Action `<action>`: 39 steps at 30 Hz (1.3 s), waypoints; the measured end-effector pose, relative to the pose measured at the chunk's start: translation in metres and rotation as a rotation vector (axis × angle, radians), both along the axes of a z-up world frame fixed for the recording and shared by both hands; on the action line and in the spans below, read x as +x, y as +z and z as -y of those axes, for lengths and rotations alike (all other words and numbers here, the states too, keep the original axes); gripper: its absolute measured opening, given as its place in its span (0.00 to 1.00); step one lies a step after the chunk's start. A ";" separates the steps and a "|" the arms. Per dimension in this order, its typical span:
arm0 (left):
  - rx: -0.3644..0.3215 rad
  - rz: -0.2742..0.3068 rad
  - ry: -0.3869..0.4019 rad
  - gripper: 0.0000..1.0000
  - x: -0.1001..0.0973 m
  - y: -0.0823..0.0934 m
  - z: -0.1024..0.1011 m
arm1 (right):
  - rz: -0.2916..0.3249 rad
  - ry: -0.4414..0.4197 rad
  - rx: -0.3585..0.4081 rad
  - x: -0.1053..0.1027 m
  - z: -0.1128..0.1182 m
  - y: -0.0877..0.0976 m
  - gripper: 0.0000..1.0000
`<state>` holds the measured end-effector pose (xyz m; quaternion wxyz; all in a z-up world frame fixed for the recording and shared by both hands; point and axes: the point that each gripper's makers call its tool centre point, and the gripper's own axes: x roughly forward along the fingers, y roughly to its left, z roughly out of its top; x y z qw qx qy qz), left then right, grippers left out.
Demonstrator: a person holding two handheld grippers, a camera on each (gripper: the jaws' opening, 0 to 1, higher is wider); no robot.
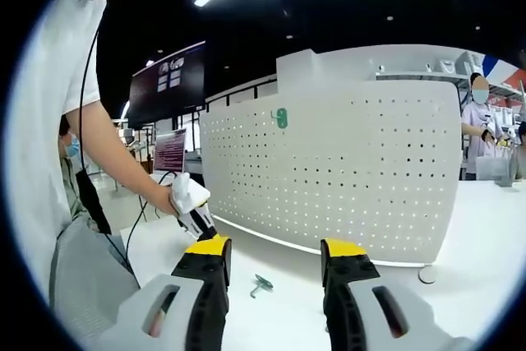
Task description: Insert the hook assembly into the mounting plate slot until the hook locks in place.
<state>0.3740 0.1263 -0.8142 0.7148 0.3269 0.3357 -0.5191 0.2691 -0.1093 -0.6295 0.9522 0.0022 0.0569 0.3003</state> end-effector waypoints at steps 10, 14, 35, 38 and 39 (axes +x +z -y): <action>-0.077 0.053 0.049 0.01 0.009 0.023 0.007 | 0.006 0.004 -0.001 0.003 -0.003 0.002 0.42; -0.105 0.074 0.061 0.01 0.011 0.031 0.011 | 0.006 0.002 0.005 0.003 -0.002 0.003 0.42; -0.266 0.177 0.166 0.01 0.004 0.074 0.027 | 0.019 -0.006 0.024 0.002 -0.009 0.013 0.42; -0.296 0.191 0.177 0.01 0.004 0.083 0.028 | 0.026 -0.007 0.028 0.002 -0.012 0.016 0.42; -0.309 0.202 0.185 0.01 0.004 0.087 0.028 | 0.025 -0.007 0.033 0.003 -0.012 0.017 0.42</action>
